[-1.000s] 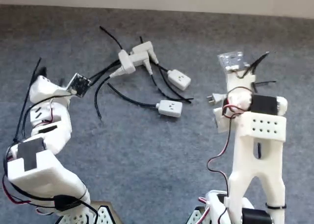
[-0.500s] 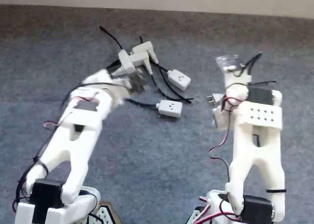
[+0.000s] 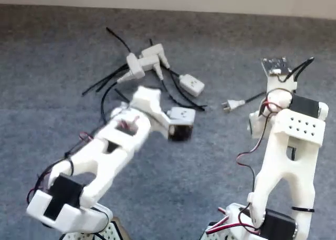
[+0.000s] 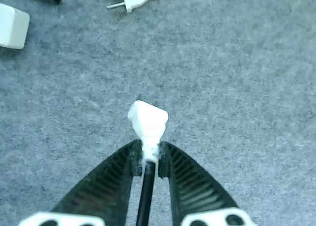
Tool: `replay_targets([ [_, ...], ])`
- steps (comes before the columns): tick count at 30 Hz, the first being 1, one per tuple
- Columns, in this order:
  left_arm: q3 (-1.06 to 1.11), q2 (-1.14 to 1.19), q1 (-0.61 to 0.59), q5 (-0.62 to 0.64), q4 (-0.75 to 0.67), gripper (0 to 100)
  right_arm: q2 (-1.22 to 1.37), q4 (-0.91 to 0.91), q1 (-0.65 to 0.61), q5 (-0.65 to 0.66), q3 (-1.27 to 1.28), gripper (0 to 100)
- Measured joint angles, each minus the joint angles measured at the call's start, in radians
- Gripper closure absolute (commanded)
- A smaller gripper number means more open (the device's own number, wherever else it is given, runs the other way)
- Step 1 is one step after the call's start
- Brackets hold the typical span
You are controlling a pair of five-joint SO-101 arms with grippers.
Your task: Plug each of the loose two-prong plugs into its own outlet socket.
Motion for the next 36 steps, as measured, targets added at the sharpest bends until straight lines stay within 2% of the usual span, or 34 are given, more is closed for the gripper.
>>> replay_targets([
  [7,0.331,0.087,0.152,-0.008,-0.66,78,0.0,0.0,-0.002,0.002,0.0,96.2],
  [10,0.358,0.094,0.17,-0.008,-0.778,78,0.0,0.0,-0.003,0.002,0.0,96.2],
  [14,0.315,0.097,0.17,-0.008,-0.726,78,0.0,0.0,-0.003,0.002,0.0,96.2],
  [19,0.207,0.097,0.172,-0.008,-0.476,78,0.0,0.0,-0.003,0.002,0.0,96.2],
  [21,0.183,0.095,0.178,-0.008,-0.422,78,0.0,0.0,-0.003,0.002,0.0,96.2],
  [30,-0.006,0.273,0.19,-0.006,-0.379,78,0.0,0.0,-0.003,0.002,0.0,96.2],
  [36,0.005,0.278,0.16,-0.006,-0.417,78,0.002,-0.017,-0.003,0.002,0.0,96.2],
])
